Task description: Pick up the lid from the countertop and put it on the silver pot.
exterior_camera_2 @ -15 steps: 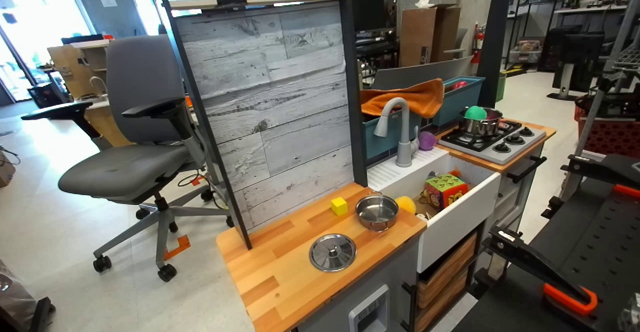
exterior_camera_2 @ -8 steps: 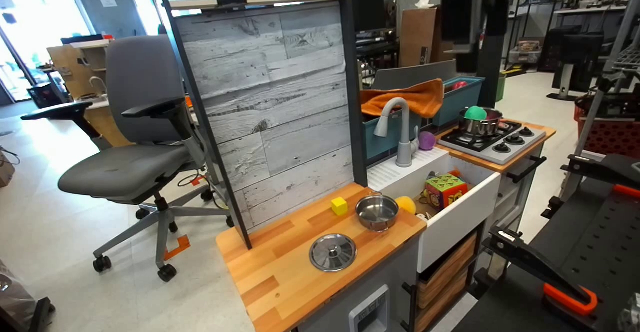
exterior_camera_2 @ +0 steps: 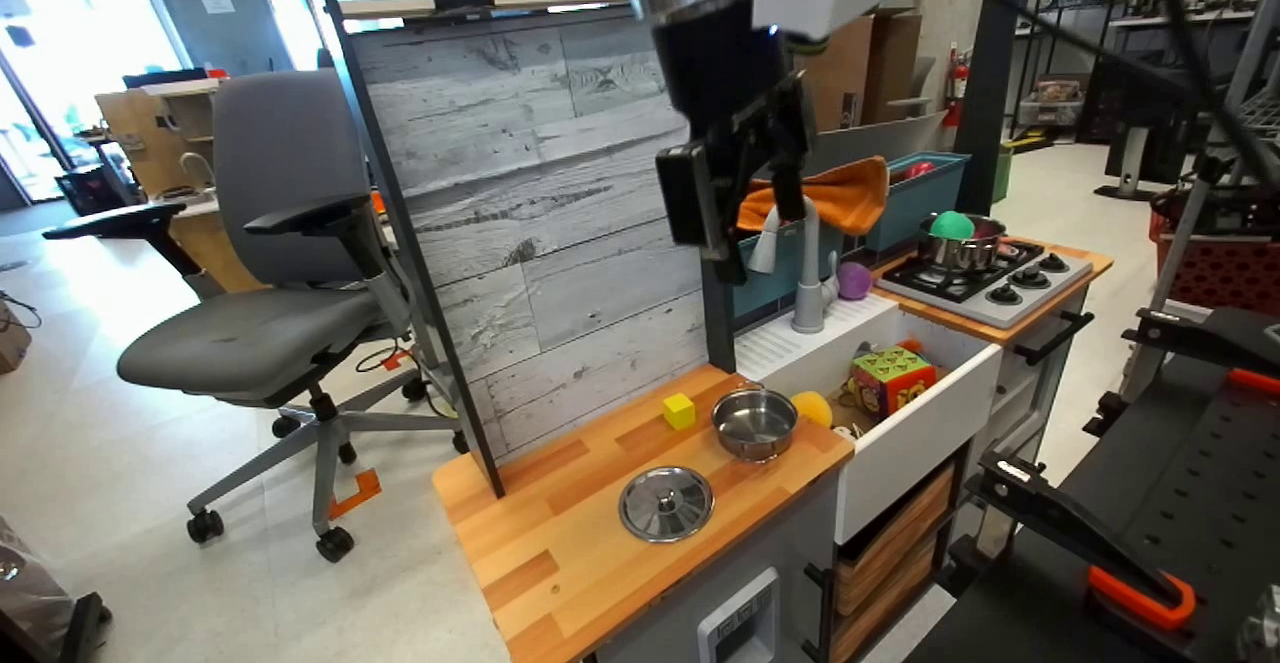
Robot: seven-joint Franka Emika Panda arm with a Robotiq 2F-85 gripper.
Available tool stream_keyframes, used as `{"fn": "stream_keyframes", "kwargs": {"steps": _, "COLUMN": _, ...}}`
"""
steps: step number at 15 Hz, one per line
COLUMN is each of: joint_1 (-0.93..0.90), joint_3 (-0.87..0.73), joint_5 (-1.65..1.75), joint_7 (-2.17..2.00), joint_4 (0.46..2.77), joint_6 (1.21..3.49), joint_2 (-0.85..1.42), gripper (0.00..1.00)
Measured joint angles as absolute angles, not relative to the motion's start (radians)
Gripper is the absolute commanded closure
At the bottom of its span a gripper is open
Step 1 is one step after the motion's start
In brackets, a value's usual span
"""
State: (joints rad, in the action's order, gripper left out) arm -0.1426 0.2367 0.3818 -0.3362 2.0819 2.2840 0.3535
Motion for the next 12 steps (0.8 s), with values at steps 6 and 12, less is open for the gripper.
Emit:
{"fn": "stream_keyframes", "kwargs": {"steps": 6, "joint_1": -0.228, "joint_3": 0.138, "joint_5": 0.38, "joint_7": -0.238, "joint_4": 1.842, "joint_6": 2.399, "joint_2": 0.689, "gripper": 0.0}}
{"fn": "stream_keyframes", "kwargs": {"steps": 12, "joint_1": -0.283, "joint_3": 0.071, "joint_5": 0.381, "joint_7": -0.166, "joint_4": 1.732, "joint_6": 2.438, "joint_2": 0.9, "gripper": 0.0}}
